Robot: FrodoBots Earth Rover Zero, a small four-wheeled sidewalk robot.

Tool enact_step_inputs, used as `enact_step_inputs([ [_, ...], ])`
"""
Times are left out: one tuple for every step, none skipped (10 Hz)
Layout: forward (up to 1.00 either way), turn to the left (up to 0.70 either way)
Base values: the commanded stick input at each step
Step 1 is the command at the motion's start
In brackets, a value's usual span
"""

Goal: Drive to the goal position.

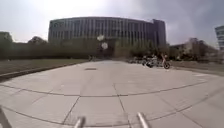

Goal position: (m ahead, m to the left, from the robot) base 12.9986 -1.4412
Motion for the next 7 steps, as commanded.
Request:
enact_step_inputs([
  [1.00,0.00],
  [1.00,0.00],
  [1.00,0.00],
  [1.00,0.00],
  [1.00,0.00],
  [1.00,0.00],
  [1.00,0.00],
])
